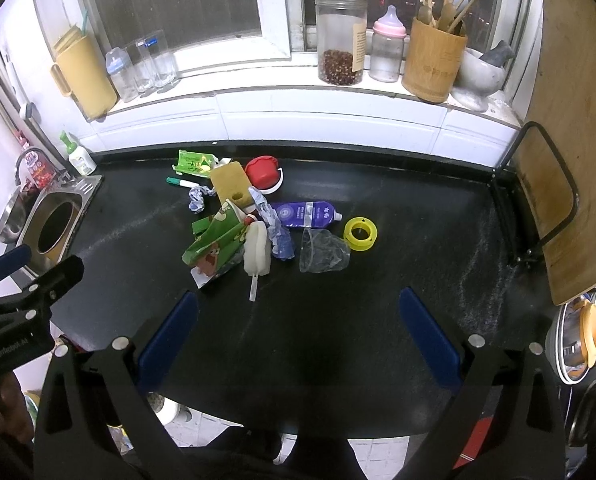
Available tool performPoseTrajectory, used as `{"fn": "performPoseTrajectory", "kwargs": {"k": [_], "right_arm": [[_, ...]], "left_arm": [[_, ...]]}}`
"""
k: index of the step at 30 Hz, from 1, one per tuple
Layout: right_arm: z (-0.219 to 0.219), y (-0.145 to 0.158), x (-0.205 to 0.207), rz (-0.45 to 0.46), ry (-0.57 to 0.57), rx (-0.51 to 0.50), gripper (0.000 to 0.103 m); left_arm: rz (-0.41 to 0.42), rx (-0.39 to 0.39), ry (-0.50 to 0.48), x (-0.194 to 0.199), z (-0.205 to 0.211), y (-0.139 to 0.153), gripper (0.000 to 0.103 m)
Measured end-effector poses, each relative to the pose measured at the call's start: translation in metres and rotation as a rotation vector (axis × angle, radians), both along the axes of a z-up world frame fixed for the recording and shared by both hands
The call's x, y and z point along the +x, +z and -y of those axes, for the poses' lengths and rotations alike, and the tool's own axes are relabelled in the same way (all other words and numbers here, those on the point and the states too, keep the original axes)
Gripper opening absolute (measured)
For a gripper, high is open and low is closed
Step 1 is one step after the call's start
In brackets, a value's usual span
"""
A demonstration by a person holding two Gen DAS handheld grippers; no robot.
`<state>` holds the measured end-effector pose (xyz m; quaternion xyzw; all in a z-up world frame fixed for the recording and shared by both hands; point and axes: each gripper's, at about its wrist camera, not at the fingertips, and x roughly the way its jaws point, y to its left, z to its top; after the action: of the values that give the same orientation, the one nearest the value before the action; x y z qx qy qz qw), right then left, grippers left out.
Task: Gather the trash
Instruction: 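Grasp the green snack bag with the left tool while the right tool grasps the yellow tape roll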
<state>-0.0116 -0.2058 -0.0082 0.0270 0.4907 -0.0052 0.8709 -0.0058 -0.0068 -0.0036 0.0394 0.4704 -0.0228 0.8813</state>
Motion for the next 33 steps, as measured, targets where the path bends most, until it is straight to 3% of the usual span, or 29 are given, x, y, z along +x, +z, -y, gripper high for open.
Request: {"fn": "performPoseTrajectory", "kwargs": {"k": [11,18,25,30,33], "right_arm": [[0.023,-0.006,0.009,-0.004,-0.011,0.031,0.097],[0.043,-0.027,0.024,0.020,-0.006,0.019,0.097],[0.077,-0.080,0.070,-0.012,-0.015,0.037,0.097],[0.101,-0.133,0.116,-0.083,-0.043,0.053,0.097],[0.110,-0.161,0.135,-0.110,-0.052,0.047,0.097]], "left_arm": [[-0.031,-0.003,-0.044,0.011,0.001,-0.016,0.097],[-0.041,-0.021,-0.131,0.034,0.012,-0.050,0.097],[-0.067,0.006,-0.198,0.081,0.014,-0.123,0.096],[-0.091,-0.068,-0.208,0.115,0.008,-0.162,0.096],[-0.095,-0.060,-0.220,0.133,0.010,-0.183,0.096]]}}
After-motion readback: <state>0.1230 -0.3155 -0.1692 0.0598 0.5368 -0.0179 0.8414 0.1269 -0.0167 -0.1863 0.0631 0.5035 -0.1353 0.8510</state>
